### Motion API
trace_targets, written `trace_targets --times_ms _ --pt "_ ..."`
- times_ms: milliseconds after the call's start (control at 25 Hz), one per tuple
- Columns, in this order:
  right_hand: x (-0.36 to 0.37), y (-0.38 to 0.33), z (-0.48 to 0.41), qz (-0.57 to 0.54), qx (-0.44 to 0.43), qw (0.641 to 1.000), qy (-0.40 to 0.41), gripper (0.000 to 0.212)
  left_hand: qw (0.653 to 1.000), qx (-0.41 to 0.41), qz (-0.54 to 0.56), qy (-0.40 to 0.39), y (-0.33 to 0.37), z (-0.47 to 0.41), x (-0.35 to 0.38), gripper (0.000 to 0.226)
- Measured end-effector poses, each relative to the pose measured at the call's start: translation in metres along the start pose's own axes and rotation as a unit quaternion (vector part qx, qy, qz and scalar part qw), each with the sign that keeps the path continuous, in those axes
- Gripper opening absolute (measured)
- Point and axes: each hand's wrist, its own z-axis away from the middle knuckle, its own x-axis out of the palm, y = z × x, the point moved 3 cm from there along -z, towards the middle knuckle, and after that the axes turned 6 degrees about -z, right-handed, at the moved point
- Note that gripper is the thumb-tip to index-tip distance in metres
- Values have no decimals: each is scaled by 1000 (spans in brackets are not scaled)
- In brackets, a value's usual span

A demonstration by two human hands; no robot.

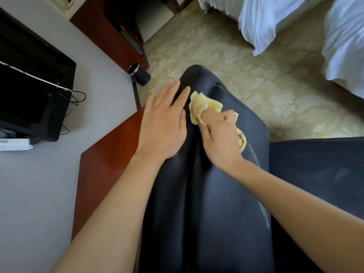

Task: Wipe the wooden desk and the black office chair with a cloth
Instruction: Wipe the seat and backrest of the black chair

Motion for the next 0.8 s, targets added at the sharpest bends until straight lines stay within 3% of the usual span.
trace_targets --times_ms 120,240,400,520,600,800 --pt "-9 8 23 9 -16 1000 -12 20 999 24 -48 8 4 -17 0 48" --pt "-20 24 39 8 -22 1000 -7 26 992 66 -102 31 13 -35 -3 45" --pt "-36 51 73 39 1 999 4 28 958 154 -237 52 44 -40 2 44" --pt "-46 74 116 76 33 996 -24 40 941 170 -293 -19 91 -14 36 59" --pt "-51 84 150 52 48 996 -49 34 942 158 -288 -71 111 6 58 63" --pt "-58 103 157 125 -99 976 -147 25 948 125 -285 -74 112 12 68 59"
